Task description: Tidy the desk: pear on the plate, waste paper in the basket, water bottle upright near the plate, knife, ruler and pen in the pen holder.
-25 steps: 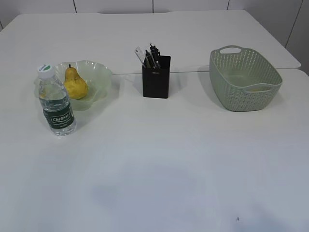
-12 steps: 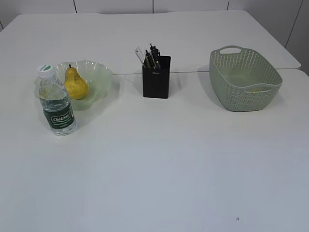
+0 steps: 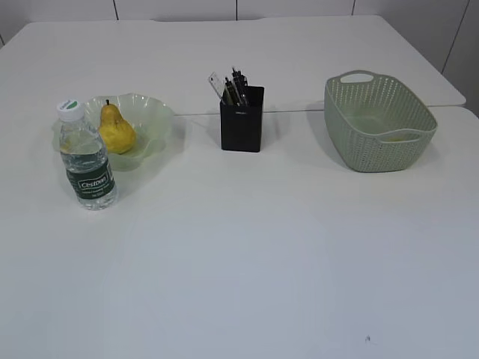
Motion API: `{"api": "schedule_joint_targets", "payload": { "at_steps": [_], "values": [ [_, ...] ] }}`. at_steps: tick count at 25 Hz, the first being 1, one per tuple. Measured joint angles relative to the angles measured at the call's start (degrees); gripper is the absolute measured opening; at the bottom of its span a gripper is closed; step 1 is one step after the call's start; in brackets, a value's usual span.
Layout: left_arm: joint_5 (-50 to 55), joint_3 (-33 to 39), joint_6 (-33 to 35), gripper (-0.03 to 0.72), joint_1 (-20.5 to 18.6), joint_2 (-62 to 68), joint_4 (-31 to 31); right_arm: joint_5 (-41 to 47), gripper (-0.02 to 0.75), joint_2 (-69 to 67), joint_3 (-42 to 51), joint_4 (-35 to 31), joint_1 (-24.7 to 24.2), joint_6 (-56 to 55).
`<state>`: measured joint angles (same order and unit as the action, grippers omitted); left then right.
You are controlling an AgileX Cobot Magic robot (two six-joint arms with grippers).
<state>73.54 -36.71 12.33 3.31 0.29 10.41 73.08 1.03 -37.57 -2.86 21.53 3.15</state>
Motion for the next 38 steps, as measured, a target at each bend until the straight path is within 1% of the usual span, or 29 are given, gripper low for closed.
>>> {"api": "schedule_joint_targets", "payload": {
  "at_steps": [5, 7, 10, 17, 29, 31, 33, 36, 38],
  "values": [
    [-6.23, 6.14, 0.59, 0.456, 0.00, 0.00, 0.07, 0.00, 0.334, 0.00, 2.68, 2.86, 0.00, 1.27],
    [-7.74, 7.27, 0.69, 0.456, 0.00, 0.00, 0.07, 0.00, 0.334, 0.00, 3.84, 2.86, 0.00, 1.36],
    [-8.77, 7.38, 0.69, 0.456, 0.00, 0.00, 0.18, -0.19, 0.334, 0.00, 5.63, 2.86, 0.00, 1.44],
    [-8.80, 7.38, 0.69, 0.454, 0.00, 0.00, 0.18, -6.02, 0.334, 0.00, 9.13, 1.75, 0.00, 1.44],
    [-8.80, 7.38, 0.69, 0.453, 0.00, 0.00, 0.18, -6.63, 0.334, 0.00, 9.36, 1.66, -0.26, 1.44],
    [-8.80, 7.38, 0.69, 0.453, -0.14, 0.00, 0.18, -6.63, 0.334, 0.00, 9.36, 1.66, -2.24, 1.44],
    [-8.80, 7.38, 0.69, 0.453, -1.30, 0.00, 0.18, -6.63, 0.334, 0.00, 9.36, 1.66, -6.90, 1.44],
    [-8.80, 7.38, 0.69, 0.453, -5.06, 0.00, 0.18, -6.63, 0.334, 0.00, 9.36, 1.66, -15.37, 1.44],
    [-8.80, 7.38, 0.69, 0.450, -8.15, 0.00, 0.18, -6.63, 0.334, 0.00, 9.36, 1.66, -19.69, 1.44]
  ]
}}
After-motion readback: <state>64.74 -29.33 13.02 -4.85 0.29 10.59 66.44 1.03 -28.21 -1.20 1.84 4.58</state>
